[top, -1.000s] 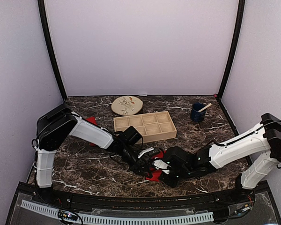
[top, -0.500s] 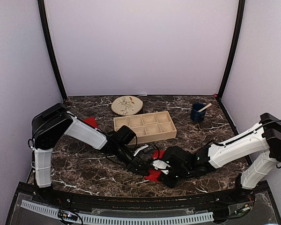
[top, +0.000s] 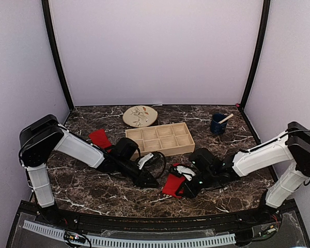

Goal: Roll the socks
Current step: Roll the sock at the center of the board.

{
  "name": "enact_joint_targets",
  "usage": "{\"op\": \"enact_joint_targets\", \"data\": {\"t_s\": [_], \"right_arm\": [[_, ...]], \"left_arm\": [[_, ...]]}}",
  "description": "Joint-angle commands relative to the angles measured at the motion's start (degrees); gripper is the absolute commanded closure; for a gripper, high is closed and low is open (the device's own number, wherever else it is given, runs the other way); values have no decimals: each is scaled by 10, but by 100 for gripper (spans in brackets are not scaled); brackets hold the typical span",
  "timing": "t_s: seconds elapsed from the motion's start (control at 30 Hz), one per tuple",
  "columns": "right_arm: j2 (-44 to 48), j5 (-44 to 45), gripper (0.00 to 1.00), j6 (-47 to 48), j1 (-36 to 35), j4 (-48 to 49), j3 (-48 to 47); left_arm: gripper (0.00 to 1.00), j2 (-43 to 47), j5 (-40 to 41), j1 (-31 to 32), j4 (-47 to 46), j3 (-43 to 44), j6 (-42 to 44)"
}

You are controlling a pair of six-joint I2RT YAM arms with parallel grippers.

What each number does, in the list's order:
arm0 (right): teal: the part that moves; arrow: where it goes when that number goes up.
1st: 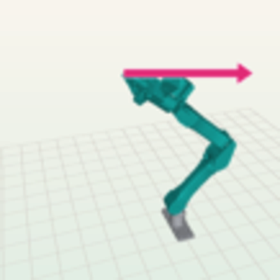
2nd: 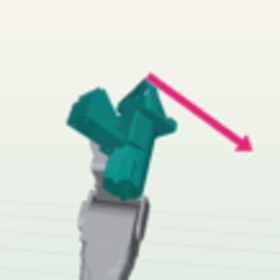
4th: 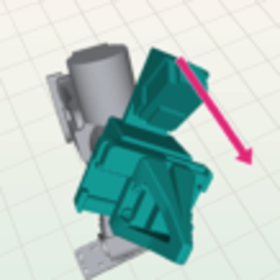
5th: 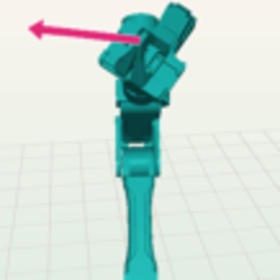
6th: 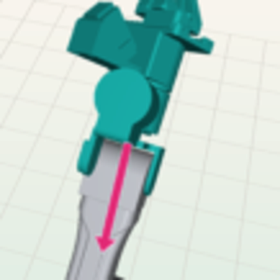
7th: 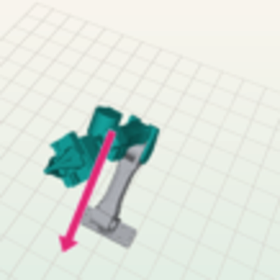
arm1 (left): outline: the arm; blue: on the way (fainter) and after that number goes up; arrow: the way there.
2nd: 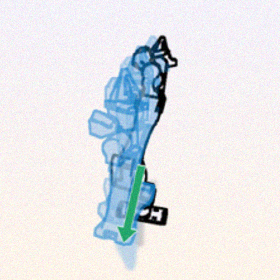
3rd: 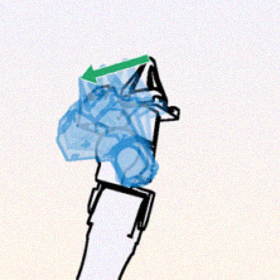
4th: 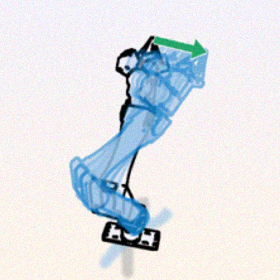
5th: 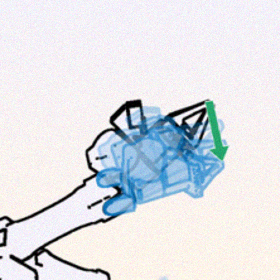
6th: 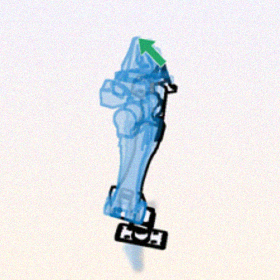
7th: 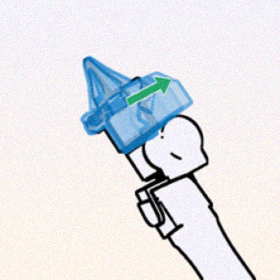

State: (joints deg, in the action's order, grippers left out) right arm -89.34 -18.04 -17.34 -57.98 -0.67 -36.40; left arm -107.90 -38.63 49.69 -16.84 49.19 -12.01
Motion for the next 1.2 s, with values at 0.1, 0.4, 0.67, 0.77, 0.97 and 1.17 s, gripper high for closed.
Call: {"op": "enact_joint_targets", "data": {"t_s": [0.1,0.4,0.67,0.77,0.97,1.17], "right_arm": [[-9,-126,100,-104,44,105,45],[-15,-183,100,-177,71,158,73],[-40,-205,100,-194,84,166,77],[-45,-212,100,-200,87,169,79],[-51,-221,100,-204,93,171,81],[-48,-224,100,-203,95,163,79]], "left_arm": [[67,36,86,49,-13,2,60],[65,43,138,83,-25,-5,103],[63,66,153,95,-31,-18,138],[63,74,145,101,-41,-26,153],[63,77,150,123,-33,-24,194],[63,64,194,146,-14,-7,234]]}}
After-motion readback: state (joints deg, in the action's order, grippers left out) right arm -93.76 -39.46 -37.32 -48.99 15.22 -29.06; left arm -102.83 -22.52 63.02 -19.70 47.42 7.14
